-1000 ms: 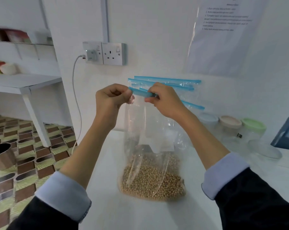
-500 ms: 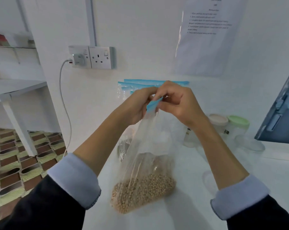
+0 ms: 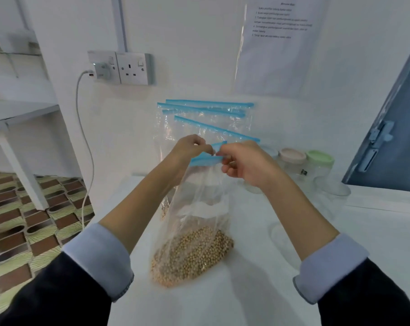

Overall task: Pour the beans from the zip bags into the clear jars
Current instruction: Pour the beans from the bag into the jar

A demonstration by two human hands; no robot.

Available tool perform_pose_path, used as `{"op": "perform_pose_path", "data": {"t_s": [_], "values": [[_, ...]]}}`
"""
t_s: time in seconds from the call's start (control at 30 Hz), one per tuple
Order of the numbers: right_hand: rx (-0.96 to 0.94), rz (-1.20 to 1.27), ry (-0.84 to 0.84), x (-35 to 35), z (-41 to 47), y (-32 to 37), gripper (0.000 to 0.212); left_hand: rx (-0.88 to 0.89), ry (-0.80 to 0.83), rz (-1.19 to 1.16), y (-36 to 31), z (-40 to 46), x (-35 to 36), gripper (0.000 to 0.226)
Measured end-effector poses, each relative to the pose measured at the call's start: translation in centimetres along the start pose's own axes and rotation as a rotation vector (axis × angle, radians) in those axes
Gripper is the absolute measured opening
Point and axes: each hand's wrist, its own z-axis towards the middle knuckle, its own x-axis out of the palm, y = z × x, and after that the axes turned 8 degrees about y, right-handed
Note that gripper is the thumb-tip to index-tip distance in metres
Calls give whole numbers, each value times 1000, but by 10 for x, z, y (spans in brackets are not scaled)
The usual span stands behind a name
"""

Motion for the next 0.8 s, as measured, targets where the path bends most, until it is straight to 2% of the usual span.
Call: {"op": "perform_pose_path", "data": {"t_s": [0.07,0.17,0.27,0.37,0.43,0.5,0.6,0.7,0.8], "values": [[-65,-232,-168,-11,-2,-1,9,114,-42,87,3,-5,-11,28],[-144,-537,-425,-39,-6,-4,6,229,-200,421,9,-8,-47,27],[-83,-629,-466,-54,-13,-9,10,198,-330,551,12,-9,-74,29],[-69,-664,-504,-55,-16,-8,11,176,-448,452,9,-7,-75,31],[-73,-689,-525,-57,-17,-7,11,177,-449,452,5,-7,-72,30],[-101,-705,-513,-60,-15,-7,11,197,-360,433,3,-6,-74,27],[-145,-709,-418,-59,-15,-5,7,216,-45,295,-7,-2,-78,25],[-179,-679,-344,-56,-14,0,9,276,86,390,-23,16,-72,11],[-204,-692,-301,-53,-12,3,8,299,249,564,-46,45,-48,20]]}}
